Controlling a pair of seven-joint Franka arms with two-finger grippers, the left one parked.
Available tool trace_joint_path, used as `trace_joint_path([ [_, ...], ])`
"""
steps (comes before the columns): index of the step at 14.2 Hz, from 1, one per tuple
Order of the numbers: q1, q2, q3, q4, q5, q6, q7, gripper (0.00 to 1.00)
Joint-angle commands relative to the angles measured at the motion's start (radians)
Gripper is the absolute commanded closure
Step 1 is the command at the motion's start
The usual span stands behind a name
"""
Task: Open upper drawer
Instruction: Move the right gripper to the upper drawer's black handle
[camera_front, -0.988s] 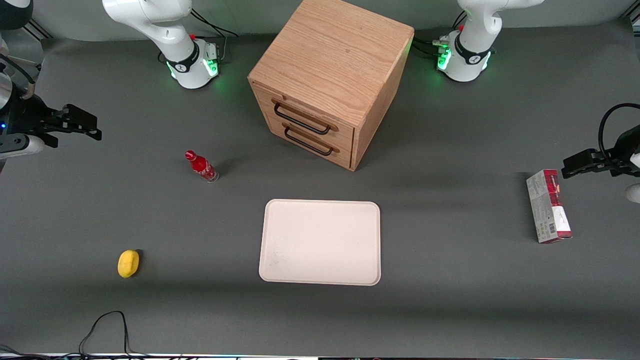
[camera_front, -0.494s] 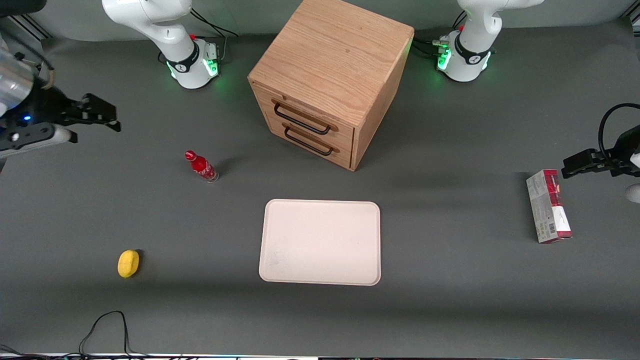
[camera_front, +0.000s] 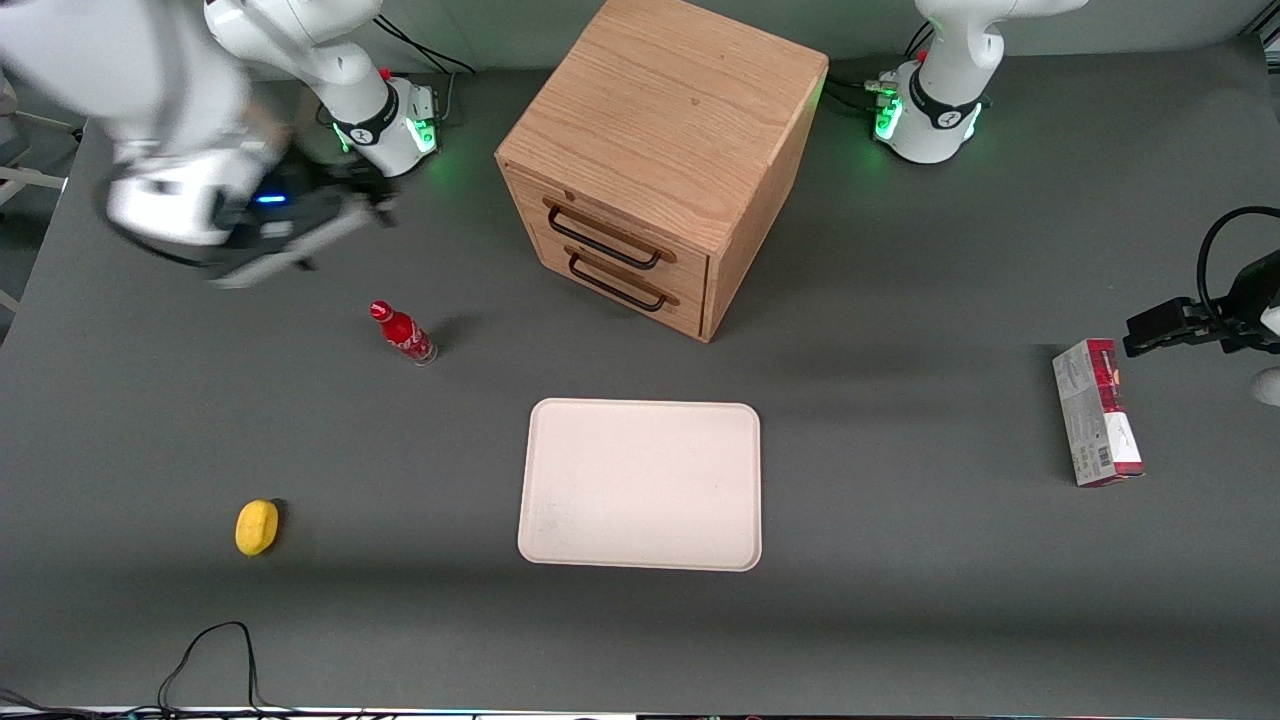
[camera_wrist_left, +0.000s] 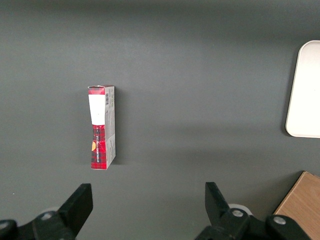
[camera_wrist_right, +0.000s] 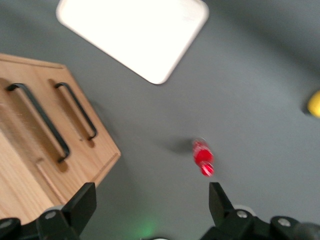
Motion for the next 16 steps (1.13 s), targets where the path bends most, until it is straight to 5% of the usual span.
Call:
trace_joint_path([
  [1, 0.029, 0.138, 0.032, 0.137, 0.092, 0.0, -0.072, 0.0],
  [5, 0.028, 0.247, 0.132, 0.151, 0.132, 0.012, -0.322, 0.0],
  [8, 0.025, 0.29, 0.13, 0.135, 0.265, 0.032, -0.379, 0.0],
  [16, 0.039, 0.35, 0.132, 0.05, 0.255, 0.119, -0.447, 0.0],
])
